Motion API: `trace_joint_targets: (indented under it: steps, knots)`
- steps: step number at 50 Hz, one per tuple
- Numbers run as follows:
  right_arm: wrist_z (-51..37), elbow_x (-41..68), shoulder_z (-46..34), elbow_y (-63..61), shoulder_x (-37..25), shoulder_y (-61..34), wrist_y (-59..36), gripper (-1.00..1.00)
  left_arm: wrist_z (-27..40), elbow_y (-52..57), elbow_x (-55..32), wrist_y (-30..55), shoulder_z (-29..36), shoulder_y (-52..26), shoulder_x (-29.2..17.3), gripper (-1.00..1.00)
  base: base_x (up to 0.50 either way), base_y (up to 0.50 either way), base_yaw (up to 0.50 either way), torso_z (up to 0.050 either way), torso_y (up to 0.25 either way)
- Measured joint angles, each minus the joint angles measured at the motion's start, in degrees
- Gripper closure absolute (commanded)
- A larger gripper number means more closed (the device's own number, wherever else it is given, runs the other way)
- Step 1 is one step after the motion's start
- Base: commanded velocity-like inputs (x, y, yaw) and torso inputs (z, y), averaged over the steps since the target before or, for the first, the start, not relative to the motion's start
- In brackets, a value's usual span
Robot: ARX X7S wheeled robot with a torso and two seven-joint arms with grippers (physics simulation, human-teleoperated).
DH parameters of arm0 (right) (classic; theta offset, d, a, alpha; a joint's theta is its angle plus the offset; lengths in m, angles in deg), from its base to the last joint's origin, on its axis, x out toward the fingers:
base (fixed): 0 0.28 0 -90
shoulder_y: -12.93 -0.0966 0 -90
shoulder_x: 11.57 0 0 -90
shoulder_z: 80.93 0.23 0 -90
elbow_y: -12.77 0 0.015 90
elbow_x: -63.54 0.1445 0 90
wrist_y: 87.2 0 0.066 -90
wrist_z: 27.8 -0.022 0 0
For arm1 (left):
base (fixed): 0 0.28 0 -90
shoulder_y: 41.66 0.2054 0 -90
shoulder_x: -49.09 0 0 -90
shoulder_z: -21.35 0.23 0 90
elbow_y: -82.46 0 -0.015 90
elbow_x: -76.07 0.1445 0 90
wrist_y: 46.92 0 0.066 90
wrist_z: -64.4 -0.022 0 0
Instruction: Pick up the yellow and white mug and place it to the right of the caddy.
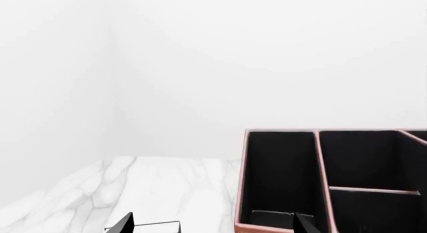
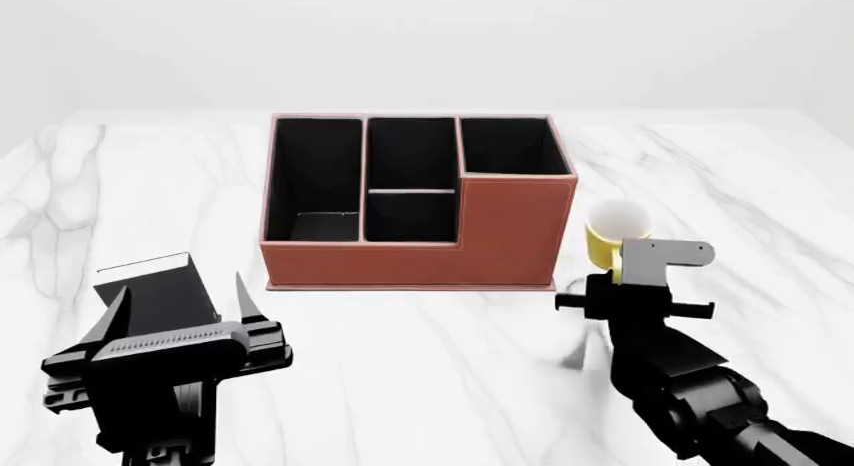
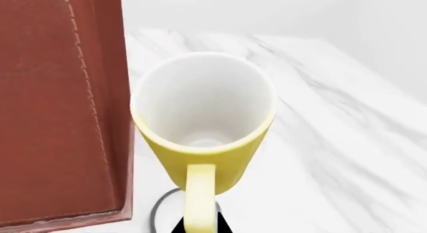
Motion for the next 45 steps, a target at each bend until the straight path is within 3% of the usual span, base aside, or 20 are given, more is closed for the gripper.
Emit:
trace_joint_targets:
  steps: [45]
  knots:
    - [13.9,-0.6,2.8,27.8,12.3,-0.6,3.0,1.00,0.8,0.2,-0.6,-0.2,0.6,-0.1,-0.8,-1.00,0.00,0.00,0.00,0.000,0.001]
